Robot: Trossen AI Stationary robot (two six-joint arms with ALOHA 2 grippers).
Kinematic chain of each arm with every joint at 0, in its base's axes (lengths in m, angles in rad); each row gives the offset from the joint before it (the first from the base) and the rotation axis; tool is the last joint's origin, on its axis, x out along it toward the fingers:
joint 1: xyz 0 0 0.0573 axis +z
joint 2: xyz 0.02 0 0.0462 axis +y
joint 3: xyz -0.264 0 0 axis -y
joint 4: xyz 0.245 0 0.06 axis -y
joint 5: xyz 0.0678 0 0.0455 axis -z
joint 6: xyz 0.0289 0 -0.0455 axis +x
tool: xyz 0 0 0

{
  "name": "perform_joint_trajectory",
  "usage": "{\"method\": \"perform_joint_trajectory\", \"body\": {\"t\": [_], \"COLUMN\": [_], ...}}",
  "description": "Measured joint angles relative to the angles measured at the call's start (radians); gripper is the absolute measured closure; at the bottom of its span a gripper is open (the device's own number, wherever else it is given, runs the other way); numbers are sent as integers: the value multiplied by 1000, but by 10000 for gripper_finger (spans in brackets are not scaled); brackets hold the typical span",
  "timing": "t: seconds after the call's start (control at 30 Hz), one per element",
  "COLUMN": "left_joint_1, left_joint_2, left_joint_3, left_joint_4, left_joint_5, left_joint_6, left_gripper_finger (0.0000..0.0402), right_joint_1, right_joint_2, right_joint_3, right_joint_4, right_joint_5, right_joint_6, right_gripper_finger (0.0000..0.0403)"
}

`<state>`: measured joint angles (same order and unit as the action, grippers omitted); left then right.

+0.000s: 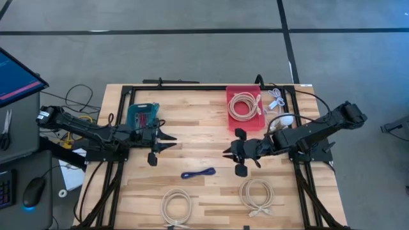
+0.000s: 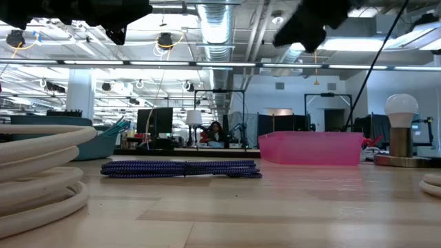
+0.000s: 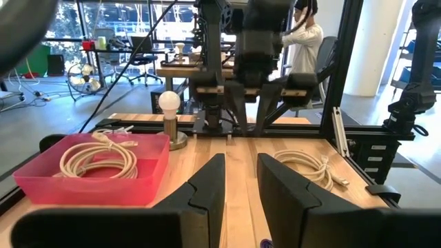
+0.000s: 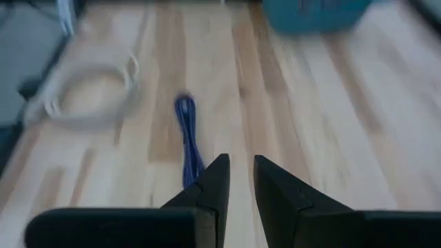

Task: Pick & Place USB Port
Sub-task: Put the brown display cable in the pink bin

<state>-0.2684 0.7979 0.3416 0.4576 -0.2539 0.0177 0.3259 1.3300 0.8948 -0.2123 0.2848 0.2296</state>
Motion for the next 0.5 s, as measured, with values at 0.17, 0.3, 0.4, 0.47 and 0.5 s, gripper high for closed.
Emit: {"method": "perform_joint_trajectory", "body": {"t": [0.17,0.3,0.4,0.47,0.5], "left_joint_1": [0,0,0,0,0], "left_joint_2": [0,0,0,0,0], "left_joint_3": [0,0,0,0,0], "left_joint_4": [0,0,0,0,0], "left_joint_5": [0,0,0,0,0], "left_joint_6": [0,0,0,0,0], "left_gripper_finger": [317,317,317,317,317], "right_joint_1": [9,9,9,9,9], "right_joint_2": [0,0,0,0,0], "right_joint_3": [0,0,0,0,0], "right_joint_4": [-307,-518,-565,-565,-564], "right_joint_5": [-11,-63,-133,-188,-219], "right_joint_6": [291,611,760,800,812], "right_gripper_finger": [344,344,344,344,344]}}
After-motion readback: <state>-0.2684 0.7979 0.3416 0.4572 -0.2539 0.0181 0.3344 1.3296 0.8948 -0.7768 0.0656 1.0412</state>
